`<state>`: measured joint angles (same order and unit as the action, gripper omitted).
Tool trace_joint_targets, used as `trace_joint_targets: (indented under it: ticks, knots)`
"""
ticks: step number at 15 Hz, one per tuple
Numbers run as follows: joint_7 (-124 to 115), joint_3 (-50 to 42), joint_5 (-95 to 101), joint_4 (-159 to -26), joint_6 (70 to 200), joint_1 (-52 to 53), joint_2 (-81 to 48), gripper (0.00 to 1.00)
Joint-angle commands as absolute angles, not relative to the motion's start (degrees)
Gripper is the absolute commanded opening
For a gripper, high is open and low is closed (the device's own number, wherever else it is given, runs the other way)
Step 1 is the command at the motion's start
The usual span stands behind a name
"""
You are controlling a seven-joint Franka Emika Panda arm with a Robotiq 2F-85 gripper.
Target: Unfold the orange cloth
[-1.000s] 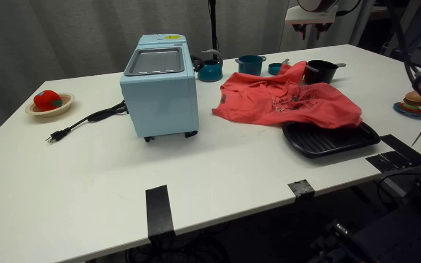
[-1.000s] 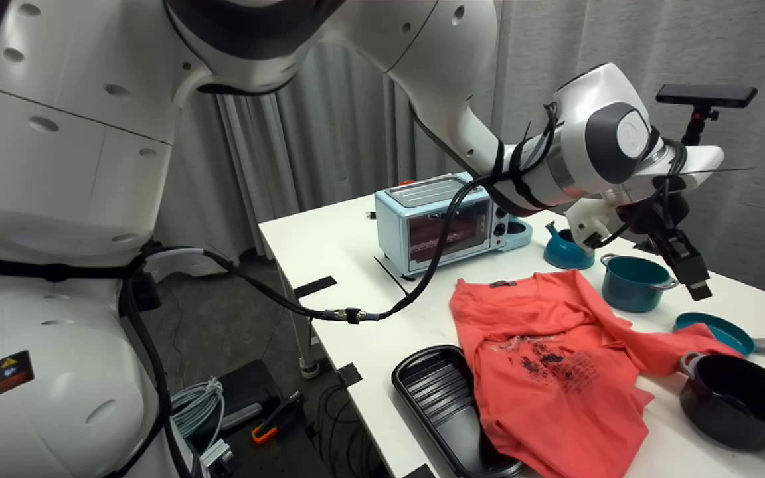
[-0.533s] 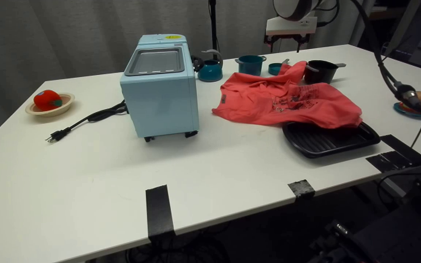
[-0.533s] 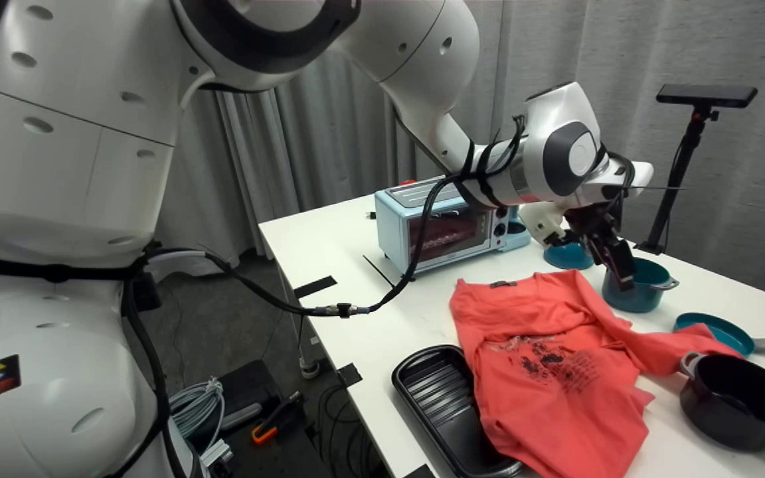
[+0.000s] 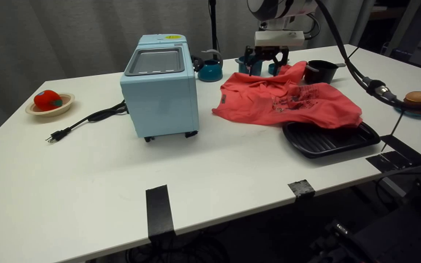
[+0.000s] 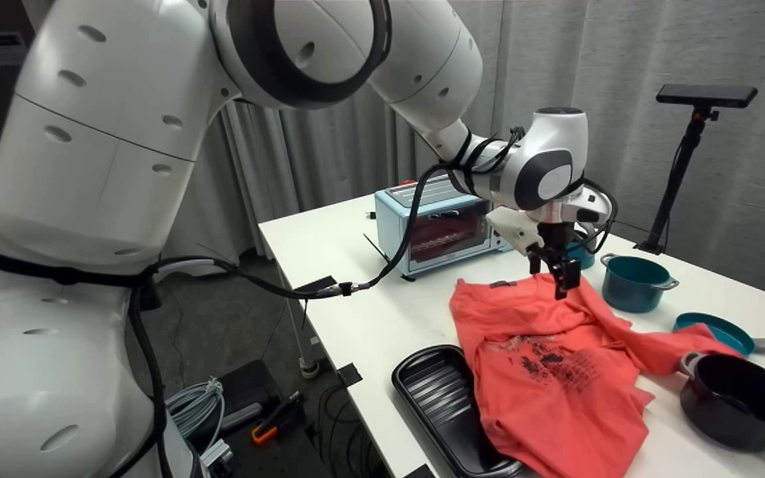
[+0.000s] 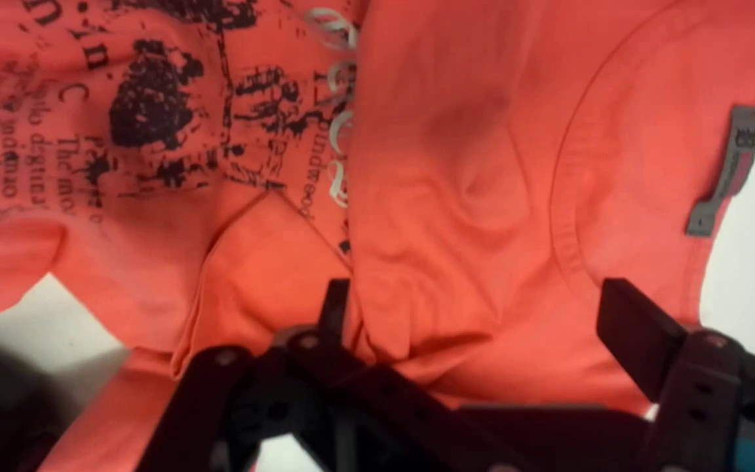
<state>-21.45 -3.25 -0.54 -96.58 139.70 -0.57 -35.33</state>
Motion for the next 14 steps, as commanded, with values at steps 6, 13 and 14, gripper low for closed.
trace_joint_targets:
  ticks: [6, 13, 14]
  knots:
    - [-14.7, -3.5, -1.0, -83.1, 128.3, -0.5, -47.9, 0.79]
    - [-15.1, -3.9, -1.1, -77.0, 125.9, -0.4, -51.9, 0.28]
    - [-15.2, -3.9, -1.0, -76.4, 125.4, -0.4, -52.1, 0.21]
